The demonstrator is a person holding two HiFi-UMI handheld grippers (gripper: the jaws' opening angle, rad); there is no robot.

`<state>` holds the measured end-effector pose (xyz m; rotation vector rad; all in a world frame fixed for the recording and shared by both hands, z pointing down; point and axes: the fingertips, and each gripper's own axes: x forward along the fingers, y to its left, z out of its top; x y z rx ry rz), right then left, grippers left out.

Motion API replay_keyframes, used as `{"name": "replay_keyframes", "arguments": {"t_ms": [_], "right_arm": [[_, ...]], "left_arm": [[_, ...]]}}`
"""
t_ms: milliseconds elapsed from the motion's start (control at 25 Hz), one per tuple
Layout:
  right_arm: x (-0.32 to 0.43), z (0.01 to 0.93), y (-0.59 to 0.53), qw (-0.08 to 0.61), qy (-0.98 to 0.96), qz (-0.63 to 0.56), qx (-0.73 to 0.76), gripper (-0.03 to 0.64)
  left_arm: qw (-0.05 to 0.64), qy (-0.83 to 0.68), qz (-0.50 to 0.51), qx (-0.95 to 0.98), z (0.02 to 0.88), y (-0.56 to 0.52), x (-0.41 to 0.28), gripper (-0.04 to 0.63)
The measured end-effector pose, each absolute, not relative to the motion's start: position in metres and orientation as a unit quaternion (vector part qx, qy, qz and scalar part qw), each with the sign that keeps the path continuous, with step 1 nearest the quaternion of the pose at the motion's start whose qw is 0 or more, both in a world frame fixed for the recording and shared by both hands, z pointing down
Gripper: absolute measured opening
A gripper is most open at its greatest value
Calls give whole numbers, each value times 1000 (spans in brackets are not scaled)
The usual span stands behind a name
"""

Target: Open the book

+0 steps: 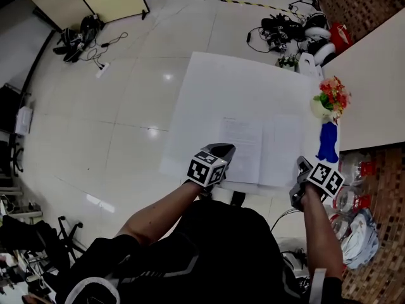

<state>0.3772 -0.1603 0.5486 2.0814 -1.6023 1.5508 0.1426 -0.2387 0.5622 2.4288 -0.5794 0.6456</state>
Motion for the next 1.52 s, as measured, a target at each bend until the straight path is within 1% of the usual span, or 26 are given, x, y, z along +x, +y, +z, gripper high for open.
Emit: {"name": "replay_keyframes", "arguments": {"t_ms": [240,600,760,1160,1520], "right_arm": [[425,590,-144,31,-509,530,678,-2],[463,643,-127,63,-503,538,674,-2],[468,653,-126,90,-513,522,675,0],[471,660,-130,198,-512,463,695,0],[467,626,-144,171,-524,430,715,2]], "left_arm": [[264,-215,261,903,560,-232,171,-5],[263,-222,283,895,563,-219,194,-5],[262,-223,291,893,566,-213,195,-5],[266,-241,290,887,562,-219,181,-5],[263,-232,281,893,560,-218,180,-5]]}}
